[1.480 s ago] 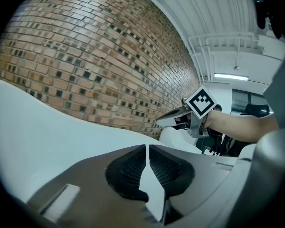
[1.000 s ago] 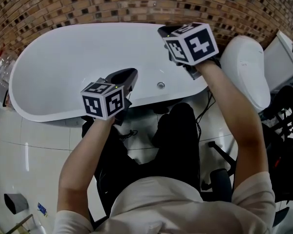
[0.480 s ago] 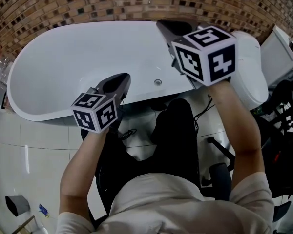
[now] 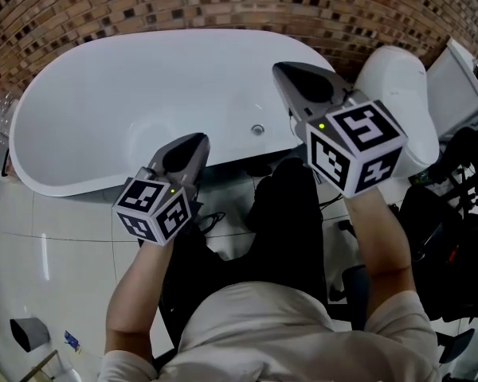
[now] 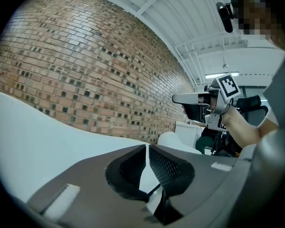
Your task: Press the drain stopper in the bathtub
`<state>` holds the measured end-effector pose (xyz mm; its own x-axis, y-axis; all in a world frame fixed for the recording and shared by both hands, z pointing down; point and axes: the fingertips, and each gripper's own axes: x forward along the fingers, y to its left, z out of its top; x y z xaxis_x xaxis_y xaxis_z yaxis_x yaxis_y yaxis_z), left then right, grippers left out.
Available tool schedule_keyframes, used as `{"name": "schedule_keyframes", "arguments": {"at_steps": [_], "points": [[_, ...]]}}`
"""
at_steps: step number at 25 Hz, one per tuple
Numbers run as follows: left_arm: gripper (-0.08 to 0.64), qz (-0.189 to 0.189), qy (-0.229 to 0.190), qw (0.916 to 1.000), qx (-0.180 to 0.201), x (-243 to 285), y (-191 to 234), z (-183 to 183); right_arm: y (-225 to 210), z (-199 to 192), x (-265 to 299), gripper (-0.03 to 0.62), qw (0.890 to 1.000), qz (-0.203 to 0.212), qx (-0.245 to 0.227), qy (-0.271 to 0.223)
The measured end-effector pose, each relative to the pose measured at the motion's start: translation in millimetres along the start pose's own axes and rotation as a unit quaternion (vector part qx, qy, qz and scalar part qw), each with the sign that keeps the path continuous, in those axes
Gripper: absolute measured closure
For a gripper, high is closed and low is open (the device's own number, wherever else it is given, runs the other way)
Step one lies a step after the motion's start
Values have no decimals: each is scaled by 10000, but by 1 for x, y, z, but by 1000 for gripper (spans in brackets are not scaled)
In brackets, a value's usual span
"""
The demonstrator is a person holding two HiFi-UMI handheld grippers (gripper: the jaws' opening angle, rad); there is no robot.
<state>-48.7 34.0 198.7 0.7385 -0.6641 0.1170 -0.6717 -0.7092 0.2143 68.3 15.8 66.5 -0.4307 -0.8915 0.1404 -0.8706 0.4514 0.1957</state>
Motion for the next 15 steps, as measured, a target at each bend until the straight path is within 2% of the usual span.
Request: {"name": "schedule_keyframes", "arguments": {"at_steps": [6,15], "points": [[529,45,-43,10000,-37,-13,-8,-4,12,-20,-10,578,9996,-31,267,-108],[530,128,-154,9995,253,-32,-20,2,6,-55,-17,578,9967,-220,785,-40]]}}
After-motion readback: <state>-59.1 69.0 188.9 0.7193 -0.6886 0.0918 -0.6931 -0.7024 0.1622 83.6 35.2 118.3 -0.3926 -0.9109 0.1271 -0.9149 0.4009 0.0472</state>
